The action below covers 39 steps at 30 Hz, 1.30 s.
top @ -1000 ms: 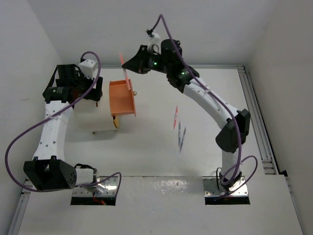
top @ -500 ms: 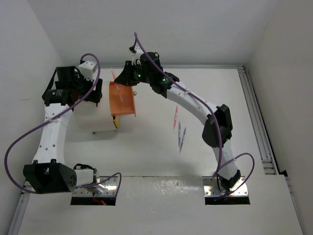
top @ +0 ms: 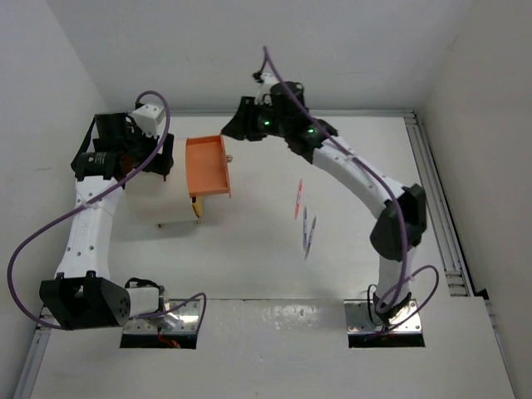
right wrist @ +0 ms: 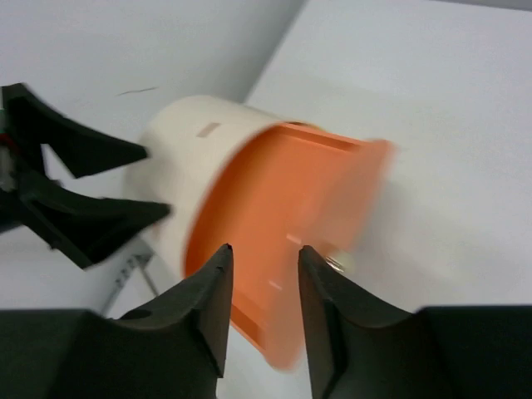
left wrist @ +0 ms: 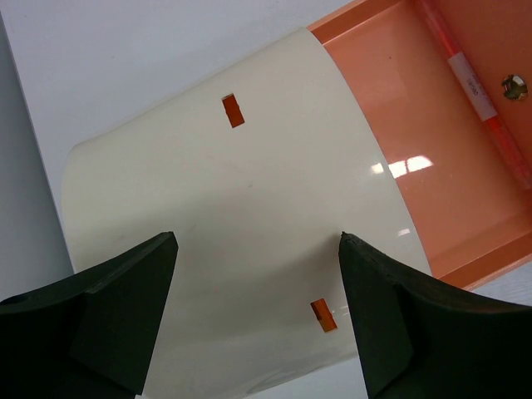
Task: Sort the stationery into containers
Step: Place the pen in the drawer, then pick up the pen from the center of the board.
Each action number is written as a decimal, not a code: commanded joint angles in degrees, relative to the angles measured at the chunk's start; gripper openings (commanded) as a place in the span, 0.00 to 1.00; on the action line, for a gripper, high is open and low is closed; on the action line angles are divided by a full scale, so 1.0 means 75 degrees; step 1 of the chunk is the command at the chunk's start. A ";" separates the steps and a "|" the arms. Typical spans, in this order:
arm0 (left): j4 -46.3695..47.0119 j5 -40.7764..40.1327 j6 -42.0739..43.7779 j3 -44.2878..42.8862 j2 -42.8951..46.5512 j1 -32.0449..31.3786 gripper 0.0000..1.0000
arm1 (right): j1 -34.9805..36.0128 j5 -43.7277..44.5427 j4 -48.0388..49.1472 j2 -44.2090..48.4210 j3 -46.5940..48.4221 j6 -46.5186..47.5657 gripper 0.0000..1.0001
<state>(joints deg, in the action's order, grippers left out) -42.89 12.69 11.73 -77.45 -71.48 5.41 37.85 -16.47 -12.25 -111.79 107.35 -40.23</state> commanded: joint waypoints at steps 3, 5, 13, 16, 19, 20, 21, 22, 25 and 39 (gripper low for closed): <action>0.0012 0.0078 -0.0005 0.0225 0.0215 0.0111 0.85 | -0.1061 0.0986 -0.0416 0.1908 -0.2716 0.0826 0.31; 0.0036 0.0078 -0.0017 0.0272 0.0203 0.0122 0.85 | -0.1377 0.1292 -0.0861 0.1944 -0.3272 0.0992 0.29; 0.0047 -0.0016 0.0030 0.0307 0.0168 0.0158 0.85 | -0.1905 0.1738 -0.0559 0.0939 -0.4833 0.1191 0.31; 0.0012 -0.0063 0.0065 0.0307 0.0156 0.0158 0.85 | -0.1987 0.1809 -0.0511 0.0574 -0.4763 0.1239 0.33; -0.0011 -0.0110 0.0089 0.0319 0.0168 0.0181 0.85 | -0.2022 0.1961 -0.0499 0.0269 -0.4657 0.1437 0.34; -0.0011 -0.0133 0.0100 0.0330 0.0179 0.0193 0.85 | -0.2011 0.2031 -0.0488 0.0117 -0.4622 0.1484 0.34; -0.0011 -0.0145 0.0112 0.0365 0.0168 0.0193 0.85 | -0.2022 0.2043 -0.0488 0.0035 -0.4587 0.1554 0.34; -0.0011 -0.0145 0.0112 0.0377 0.0168 0.0204 0.85 | -0.2046 0.2055 -0.0488 -0.0024 -0.4575 0.1555 0.34; 0.0000 -0.0192 0.0147 0.0401 0.0168 0.0216 0.85 | -0.2046 0.2008 -0.0417 -0.0259 -0.4552 0.1614 0.33; -0.0035 -0.0169 0.0230 0.0459 0.0133 0.0322 0.85 | -0.1929 0.1143 -0.0546 0.0311 -0.3955 0.1919 0.00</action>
<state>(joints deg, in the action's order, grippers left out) -40.93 12.64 11.99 -75.66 -70.46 6.87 22.72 -3.62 -16.16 -116.07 74.00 -26.50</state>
